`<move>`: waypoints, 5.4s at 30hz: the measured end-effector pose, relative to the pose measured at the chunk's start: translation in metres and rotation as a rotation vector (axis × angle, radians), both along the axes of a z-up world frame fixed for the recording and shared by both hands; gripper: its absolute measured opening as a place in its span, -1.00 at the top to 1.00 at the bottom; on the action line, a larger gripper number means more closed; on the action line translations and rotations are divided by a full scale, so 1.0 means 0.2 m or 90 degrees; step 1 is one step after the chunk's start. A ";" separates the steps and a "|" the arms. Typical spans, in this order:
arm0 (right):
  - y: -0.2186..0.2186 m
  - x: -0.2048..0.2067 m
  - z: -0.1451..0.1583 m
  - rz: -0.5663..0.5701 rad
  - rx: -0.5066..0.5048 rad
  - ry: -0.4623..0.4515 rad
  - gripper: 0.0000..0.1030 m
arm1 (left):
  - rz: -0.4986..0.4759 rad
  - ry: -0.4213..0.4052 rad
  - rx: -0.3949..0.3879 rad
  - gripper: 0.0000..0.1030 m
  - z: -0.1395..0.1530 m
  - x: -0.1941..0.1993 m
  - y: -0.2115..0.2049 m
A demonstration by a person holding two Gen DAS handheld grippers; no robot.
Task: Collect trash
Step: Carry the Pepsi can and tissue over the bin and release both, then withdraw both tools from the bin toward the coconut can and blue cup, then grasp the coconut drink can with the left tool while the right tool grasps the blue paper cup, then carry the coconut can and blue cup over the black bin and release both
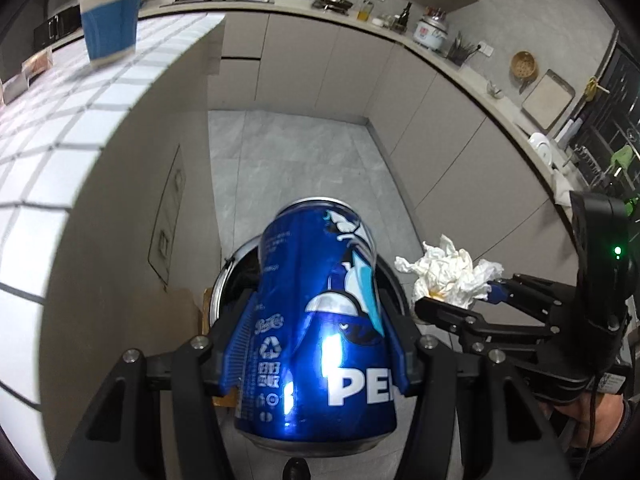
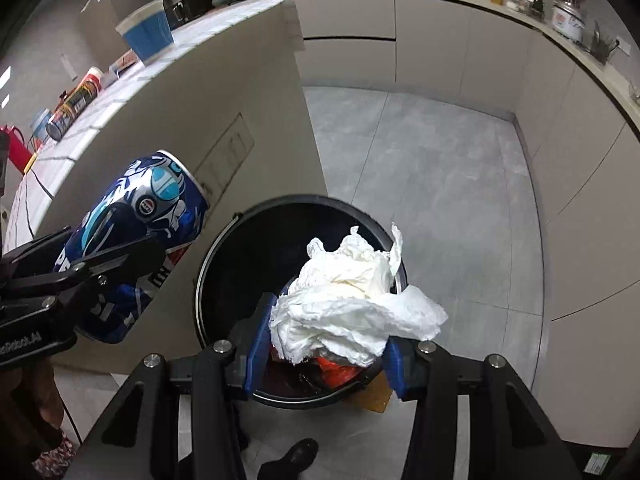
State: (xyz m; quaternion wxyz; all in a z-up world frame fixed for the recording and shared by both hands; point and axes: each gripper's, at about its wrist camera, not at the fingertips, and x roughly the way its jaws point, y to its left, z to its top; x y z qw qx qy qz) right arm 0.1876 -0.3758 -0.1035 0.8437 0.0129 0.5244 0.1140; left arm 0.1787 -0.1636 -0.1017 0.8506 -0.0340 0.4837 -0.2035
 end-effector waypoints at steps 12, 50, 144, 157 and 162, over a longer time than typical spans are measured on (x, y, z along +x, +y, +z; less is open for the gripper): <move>0.07 0.03 -0.25 0.093 -0.045 0.030 0.02 | 0.004 0.048 0.021 -0.13 -0.17 0.01 -0.01; -0.12 0.00 0.19 -0.029 -0.038 -0.032 -0.95 | 0.043 -0.094 0.041 -0.95 0.38 -0.13 0.08; 0.89 0.49 0.81 -0.085 0.000 -0.215 -0.16 | 0.121 -0.149 0.022 -0.05 0.58 0.48 1.30; 0.36 0.15 0.72 -0.146 -0.011 -0.184 -0.16 | -0.003 -0.143 0.008 -0.05 0.58 0.29 0.67; 0.21 0.07 0.60 -0.145 -0.013 -0.157 -0.16 | -0.034 -0.130 0.010 -0.05 0.52 0.22 0.47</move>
